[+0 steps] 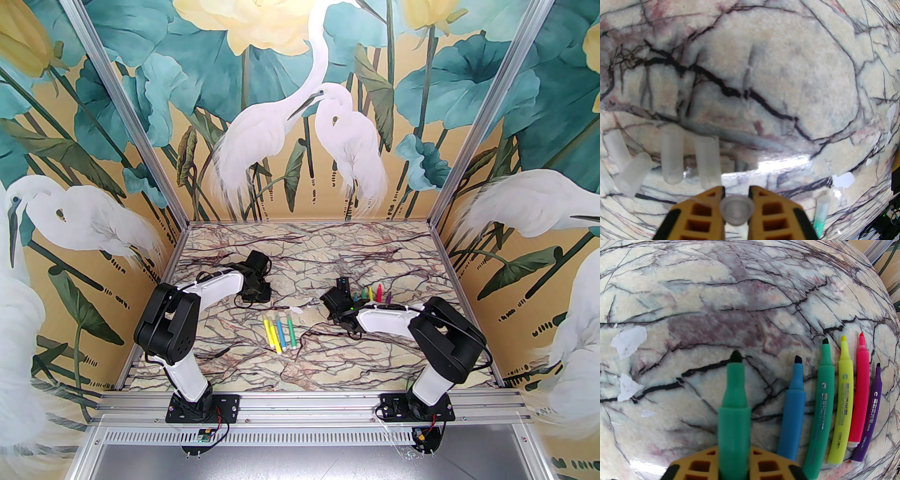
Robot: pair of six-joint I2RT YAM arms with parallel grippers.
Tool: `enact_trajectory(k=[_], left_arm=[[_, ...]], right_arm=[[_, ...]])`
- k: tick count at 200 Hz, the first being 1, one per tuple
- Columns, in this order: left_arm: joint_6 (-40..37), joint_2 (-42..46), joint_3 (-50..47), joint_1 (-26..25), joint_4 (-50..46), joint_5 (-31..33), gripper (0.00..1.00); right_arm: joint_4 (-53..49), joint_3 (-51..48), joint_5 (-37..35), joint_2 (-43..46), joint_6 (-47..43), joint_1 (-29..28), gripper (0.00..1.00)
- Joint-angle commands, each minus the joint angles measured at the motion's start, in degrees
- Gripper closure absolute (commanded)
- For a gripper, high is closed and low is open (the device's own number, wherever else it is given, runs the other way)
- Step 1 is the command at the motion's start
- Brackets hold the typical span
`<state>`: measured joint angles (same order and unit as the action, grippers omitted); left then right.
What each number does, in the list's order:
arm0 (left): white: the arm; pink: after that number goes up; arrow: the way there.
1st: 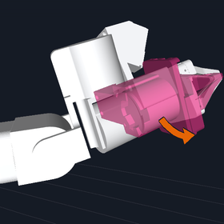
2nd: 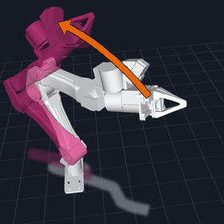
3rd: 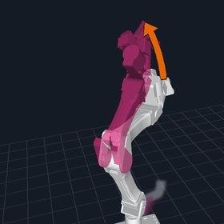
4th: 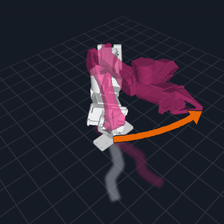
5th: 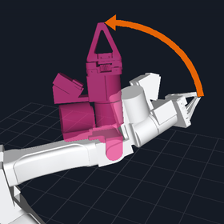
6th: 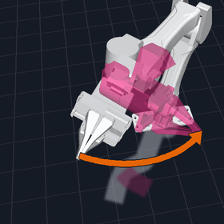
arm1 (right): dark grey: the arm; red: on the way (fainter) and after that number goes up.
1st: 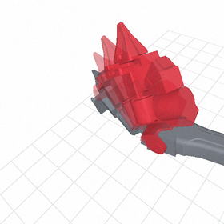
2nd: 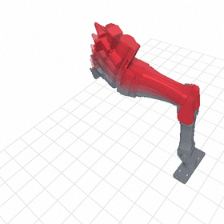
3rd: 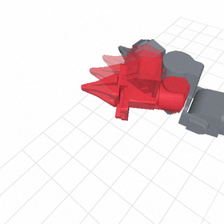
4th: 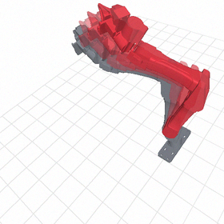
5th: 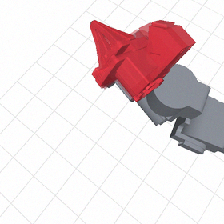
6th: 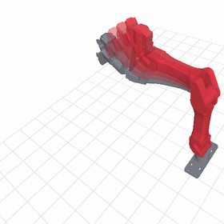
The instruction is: Open the pen caps
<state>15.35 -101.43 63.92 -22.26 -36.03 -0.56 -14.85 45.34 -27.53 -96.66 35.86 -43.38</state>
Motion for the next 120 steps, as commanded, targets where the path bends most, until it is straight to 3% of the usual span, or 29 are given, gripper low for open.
enact_trajectory(k=[1,120], left_arm=[[-0.6,-2.1,1.2,-0.4,-1.2,1.0,0.91],[-0.3,-3.1,1.2,-0.4,-1.4,1.1,0.79]], right_arm=[[-1.4,1.2,-1.2,-1.4,1.4,0.3,0.83],[-2.8,1.6,-1.7,-2.7,2.1,0.3,0.78]])
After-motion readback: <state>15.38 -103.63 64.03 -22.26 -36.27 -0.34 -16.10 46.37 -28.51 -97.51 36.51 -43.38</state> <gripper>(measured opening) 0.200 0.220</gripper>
